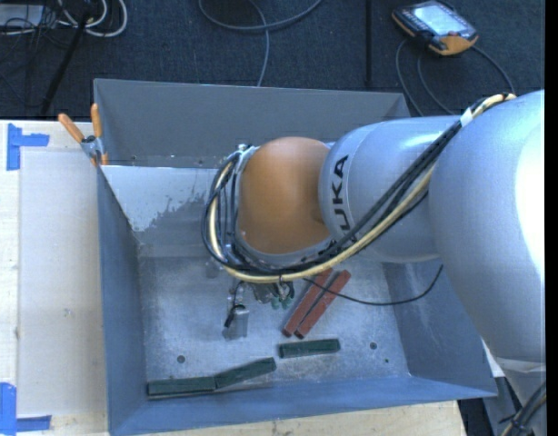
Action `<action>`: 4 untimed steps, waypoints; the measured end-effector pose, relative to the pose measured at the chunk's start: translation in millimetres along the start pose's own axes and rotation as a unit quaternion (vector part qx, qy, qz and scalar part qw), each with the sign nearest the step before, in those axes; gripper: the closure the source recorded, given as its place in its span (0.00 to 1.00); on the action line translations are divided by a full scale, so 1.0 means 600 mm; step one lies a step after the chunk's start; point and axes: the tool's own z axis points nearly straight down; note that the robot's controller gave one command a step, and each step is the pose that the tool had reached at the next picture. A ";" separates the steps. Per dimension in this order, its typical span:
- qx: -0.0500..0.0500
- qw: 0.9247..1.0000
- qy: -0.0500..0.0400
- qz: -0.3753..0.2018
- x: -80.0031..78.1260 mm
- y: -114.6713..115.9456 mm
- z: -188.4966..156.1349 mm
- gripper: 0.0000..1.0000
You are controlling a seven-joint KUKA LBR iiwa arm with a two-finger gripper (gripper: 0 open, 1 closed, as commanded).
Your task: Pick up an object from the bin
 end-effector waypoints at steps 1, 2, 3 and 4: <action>0.000 0.993 -0.002 -0.119 0.079 -0.115 0.037 0.00; 0.001 0.988 -0.001 -0.155 0.119 -0.108 0.061 1.00; 0.001 0.988 -0.001 -0.154 0.119 -0.109 0.061 1.00; 0.001 0.988 -0.002 -0.154 0.119 -0.109 0.059 1.00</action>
Offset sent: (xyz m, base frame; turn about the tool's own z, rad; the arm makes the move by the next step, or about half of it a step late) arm -0.0608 -0.0753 -0.0371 -0.3110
